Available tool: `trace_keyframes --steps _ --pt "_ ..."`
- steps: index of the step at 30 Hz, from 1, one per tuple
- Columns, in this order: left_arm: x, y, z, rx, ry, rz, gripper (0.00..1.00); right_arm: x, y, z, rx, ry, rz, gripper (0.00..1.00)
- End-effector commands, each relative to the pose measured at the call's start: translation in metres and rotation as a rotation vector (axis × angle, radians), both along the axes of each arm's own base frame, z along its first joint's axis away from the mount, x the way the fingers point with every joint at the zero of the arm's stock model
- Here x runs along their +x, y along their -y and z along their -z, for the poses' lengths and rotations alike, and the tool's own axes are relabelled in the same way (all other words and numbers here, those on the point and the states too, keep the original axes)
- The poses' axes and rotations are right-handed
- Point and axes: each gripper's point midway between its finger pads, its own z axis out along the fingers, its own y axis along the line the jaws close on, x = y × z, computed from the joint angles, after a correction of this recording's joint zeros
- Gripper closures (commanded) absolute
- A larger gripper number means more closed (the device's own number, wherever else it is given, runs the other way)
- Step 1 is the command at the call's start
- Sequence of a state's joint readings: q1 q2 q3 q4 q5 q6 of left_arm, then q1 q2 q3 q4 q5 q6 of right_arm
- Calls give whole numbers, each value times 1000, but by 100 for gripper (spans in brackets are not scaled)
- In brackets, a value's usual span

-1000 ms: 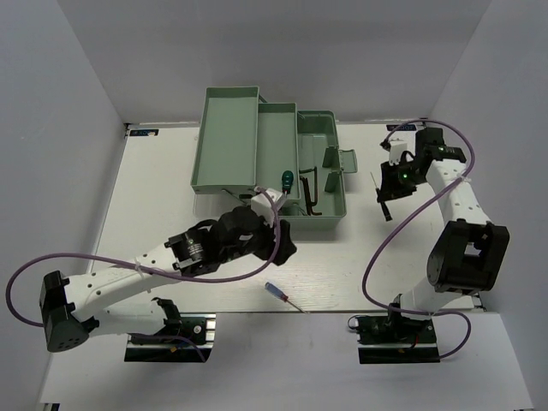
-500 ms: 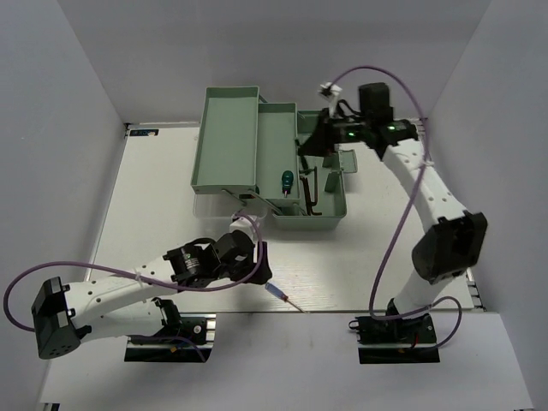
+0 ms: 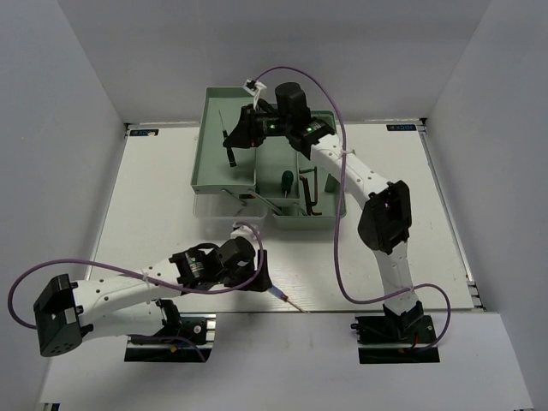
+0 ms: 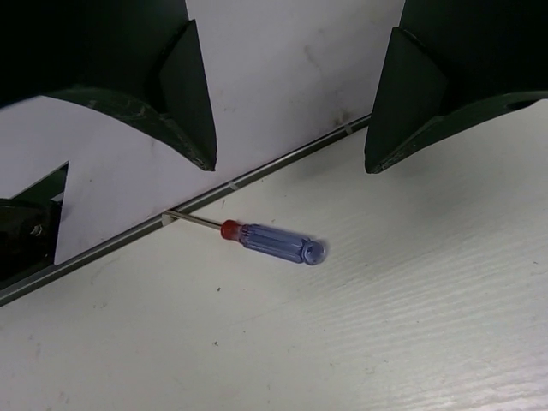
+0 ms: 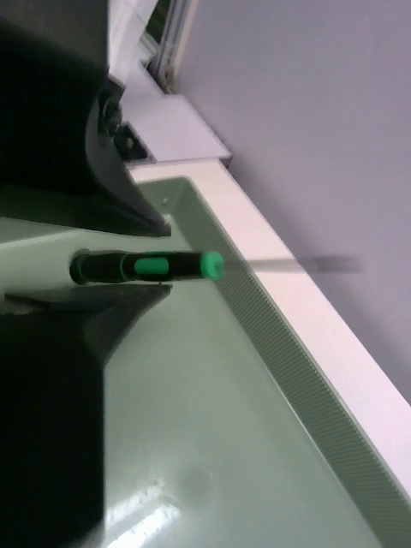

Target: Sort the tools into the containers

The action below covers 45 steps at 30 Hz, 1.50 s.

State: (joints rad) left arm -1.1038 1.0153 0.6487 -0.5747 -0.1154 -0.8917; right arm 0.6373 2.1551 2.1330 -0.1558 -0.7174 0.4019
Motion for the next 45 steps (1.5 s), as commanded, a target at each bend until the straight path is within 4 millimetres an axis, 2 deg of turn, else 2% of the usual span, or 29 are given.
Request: trace_keyframes --steps 1,3,5,6,8,9,11,12,13,14,15,16,17,18,19,20,21,22,23,24,25,26,30,34,37,41,43,44,45 --pt "-6 11 1 -12 -32 38 20 10 -4 -15 30 51 60 61" --pt "-7 13 0 12 -74 17 20 7 -1 -12 16 67 41 39" --pt "-7 18 5 56 -137 -36 20 4 6 -22 24 103 19 31" --pt "-12 14 10 92 -181 -56 20 2 13 -40 41 137 26 31" --pt "-13 19 7 111 -227 -105 20 3 23 -49 49 148 45 31" --pt "-14 21 12 129 -271 -164 20 -2 37 -78 78 190 65 31" --pt "-11 29 7 127 -294 -204 19 -2 50 -71 57 169 104 31" --pt "-11 33 8 127 -299 -224 19 -7 67 -93 72 220 125 30" --pt "-7 41 9 105 -298 -232 19 -15 77 -77 42 190 129 30" --pt "-6 44 15 120 -318 -260 19 -22 90 -89 45 218 156 30" --pt "-5 47 17 123 -345 -308 19 -17 104 -59 -12 192 180 30" --pt "-8 49 19 139 -378 -330 19 -26 116 -68 -12 210 194 28" --pt "-9 47 34 195 -406 -365 18 -31 132 -74 -24 235 212 28" --pt "-18 51 38 211 -454 -380 18 -35 139 -48 -65 196 215 28" --pt "-21 55 40 225 -464 -390 18 -46 158 -64 -57 233 237 28" --pt "-24 54 45 249 -492 -415 18 -45 169 -62 -65 236 255 27" --pt "-26 58 54 266 -501 -426 18 -49 175 -39 -95 198 255 27" --pt "-27 58 59 281 -491 -447 18 -62 185 -52 -80 240 259 27" --pt "-20 64 60 261 -471 -466 18 -59 197 -51 -84 236 283 27" --pt "-16 67 67 273 -443 -477 18 -65 202 -36 -97 202 275 26" --pt "-13 67 69 280 -438 -514 18 -72 214 -43 -87 216 286 26" --pt "-5 67 71 286 -400 -528 18 -76 218 -35 -97 197 287 26" --pt "3 72 84 345 -371 -584 28 -100 238 -24 -97 180 291 26" --pt "-2 71 105 408 -377 -583 72 -111 254 -21 -92 165 305 26" --pt "-10 72 111 438 -373 -562 79 -115 262 -25 -86 158 313 26" --pt "-2 83 99 411 -317 -528 94 -117 269 -23 -85 139 320 26" --pt "1 100 86 368 -275 -472 100 -121 273 -21 -95 142 318 26" --pt "14 117 69 316 -225 -463 100 -122 275 -21 -100 146 318 24" --pt "15 125 61 313 -183 -393 100 -120 279 -20 -121 195 320 22"
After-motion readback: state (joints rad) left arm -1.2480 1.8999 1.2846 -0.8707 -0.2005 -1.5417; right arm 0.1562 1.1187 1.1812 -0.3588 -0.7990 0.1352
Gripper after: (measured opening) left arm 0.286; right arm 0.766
